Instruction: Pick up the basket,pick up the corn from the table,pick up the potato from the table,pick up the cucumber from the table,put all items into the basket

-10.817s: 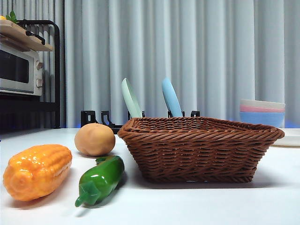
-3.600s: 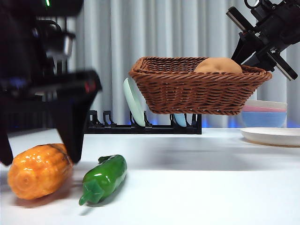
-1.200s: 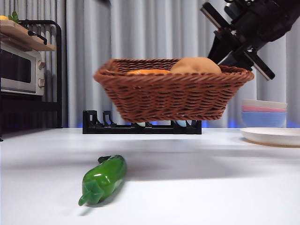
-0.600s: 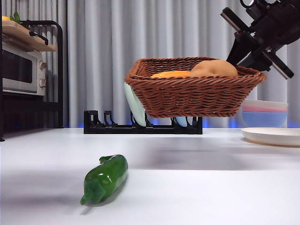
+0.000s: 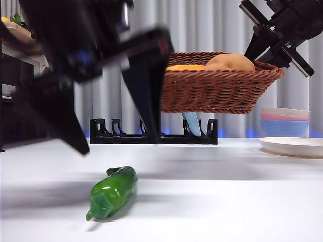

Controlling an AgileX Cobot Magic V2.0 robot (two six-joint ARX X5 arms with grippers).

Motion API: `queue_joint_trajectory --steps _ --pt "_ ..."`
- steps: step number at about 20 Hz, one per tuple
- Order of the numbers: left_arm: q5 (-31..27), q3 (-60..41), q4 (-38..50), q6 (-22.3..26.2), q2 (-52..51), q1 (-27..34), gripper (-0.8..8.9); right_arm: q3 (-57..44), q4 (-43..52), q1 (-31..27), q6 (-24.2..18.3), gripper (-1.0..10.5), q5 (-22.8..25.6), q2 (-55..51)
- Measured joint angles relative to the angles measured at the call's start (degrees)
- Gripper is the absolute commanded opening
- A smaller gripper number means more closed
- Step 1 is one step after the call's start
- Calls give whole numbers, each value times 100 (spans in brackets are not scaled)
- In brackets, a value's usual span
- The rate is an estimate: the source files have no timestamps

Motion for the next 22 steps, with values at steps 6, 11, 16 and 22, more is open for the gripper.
queue_joint_trajectory --steps 6,11,16,22 --pt "107 0 380 227 776 238 149 7 -7 -72 0 -16 2 0" --pt "109 0 505 636 763 238 -8 9 -4 -133 0 -16 0 0" --pt "111 0 313 807 763 264 -8 9 -4 -133 0 -16 0 0" --pt "109 0 -378 1047 17 234 -8 9 -70 -133 -2 -16 0 0"
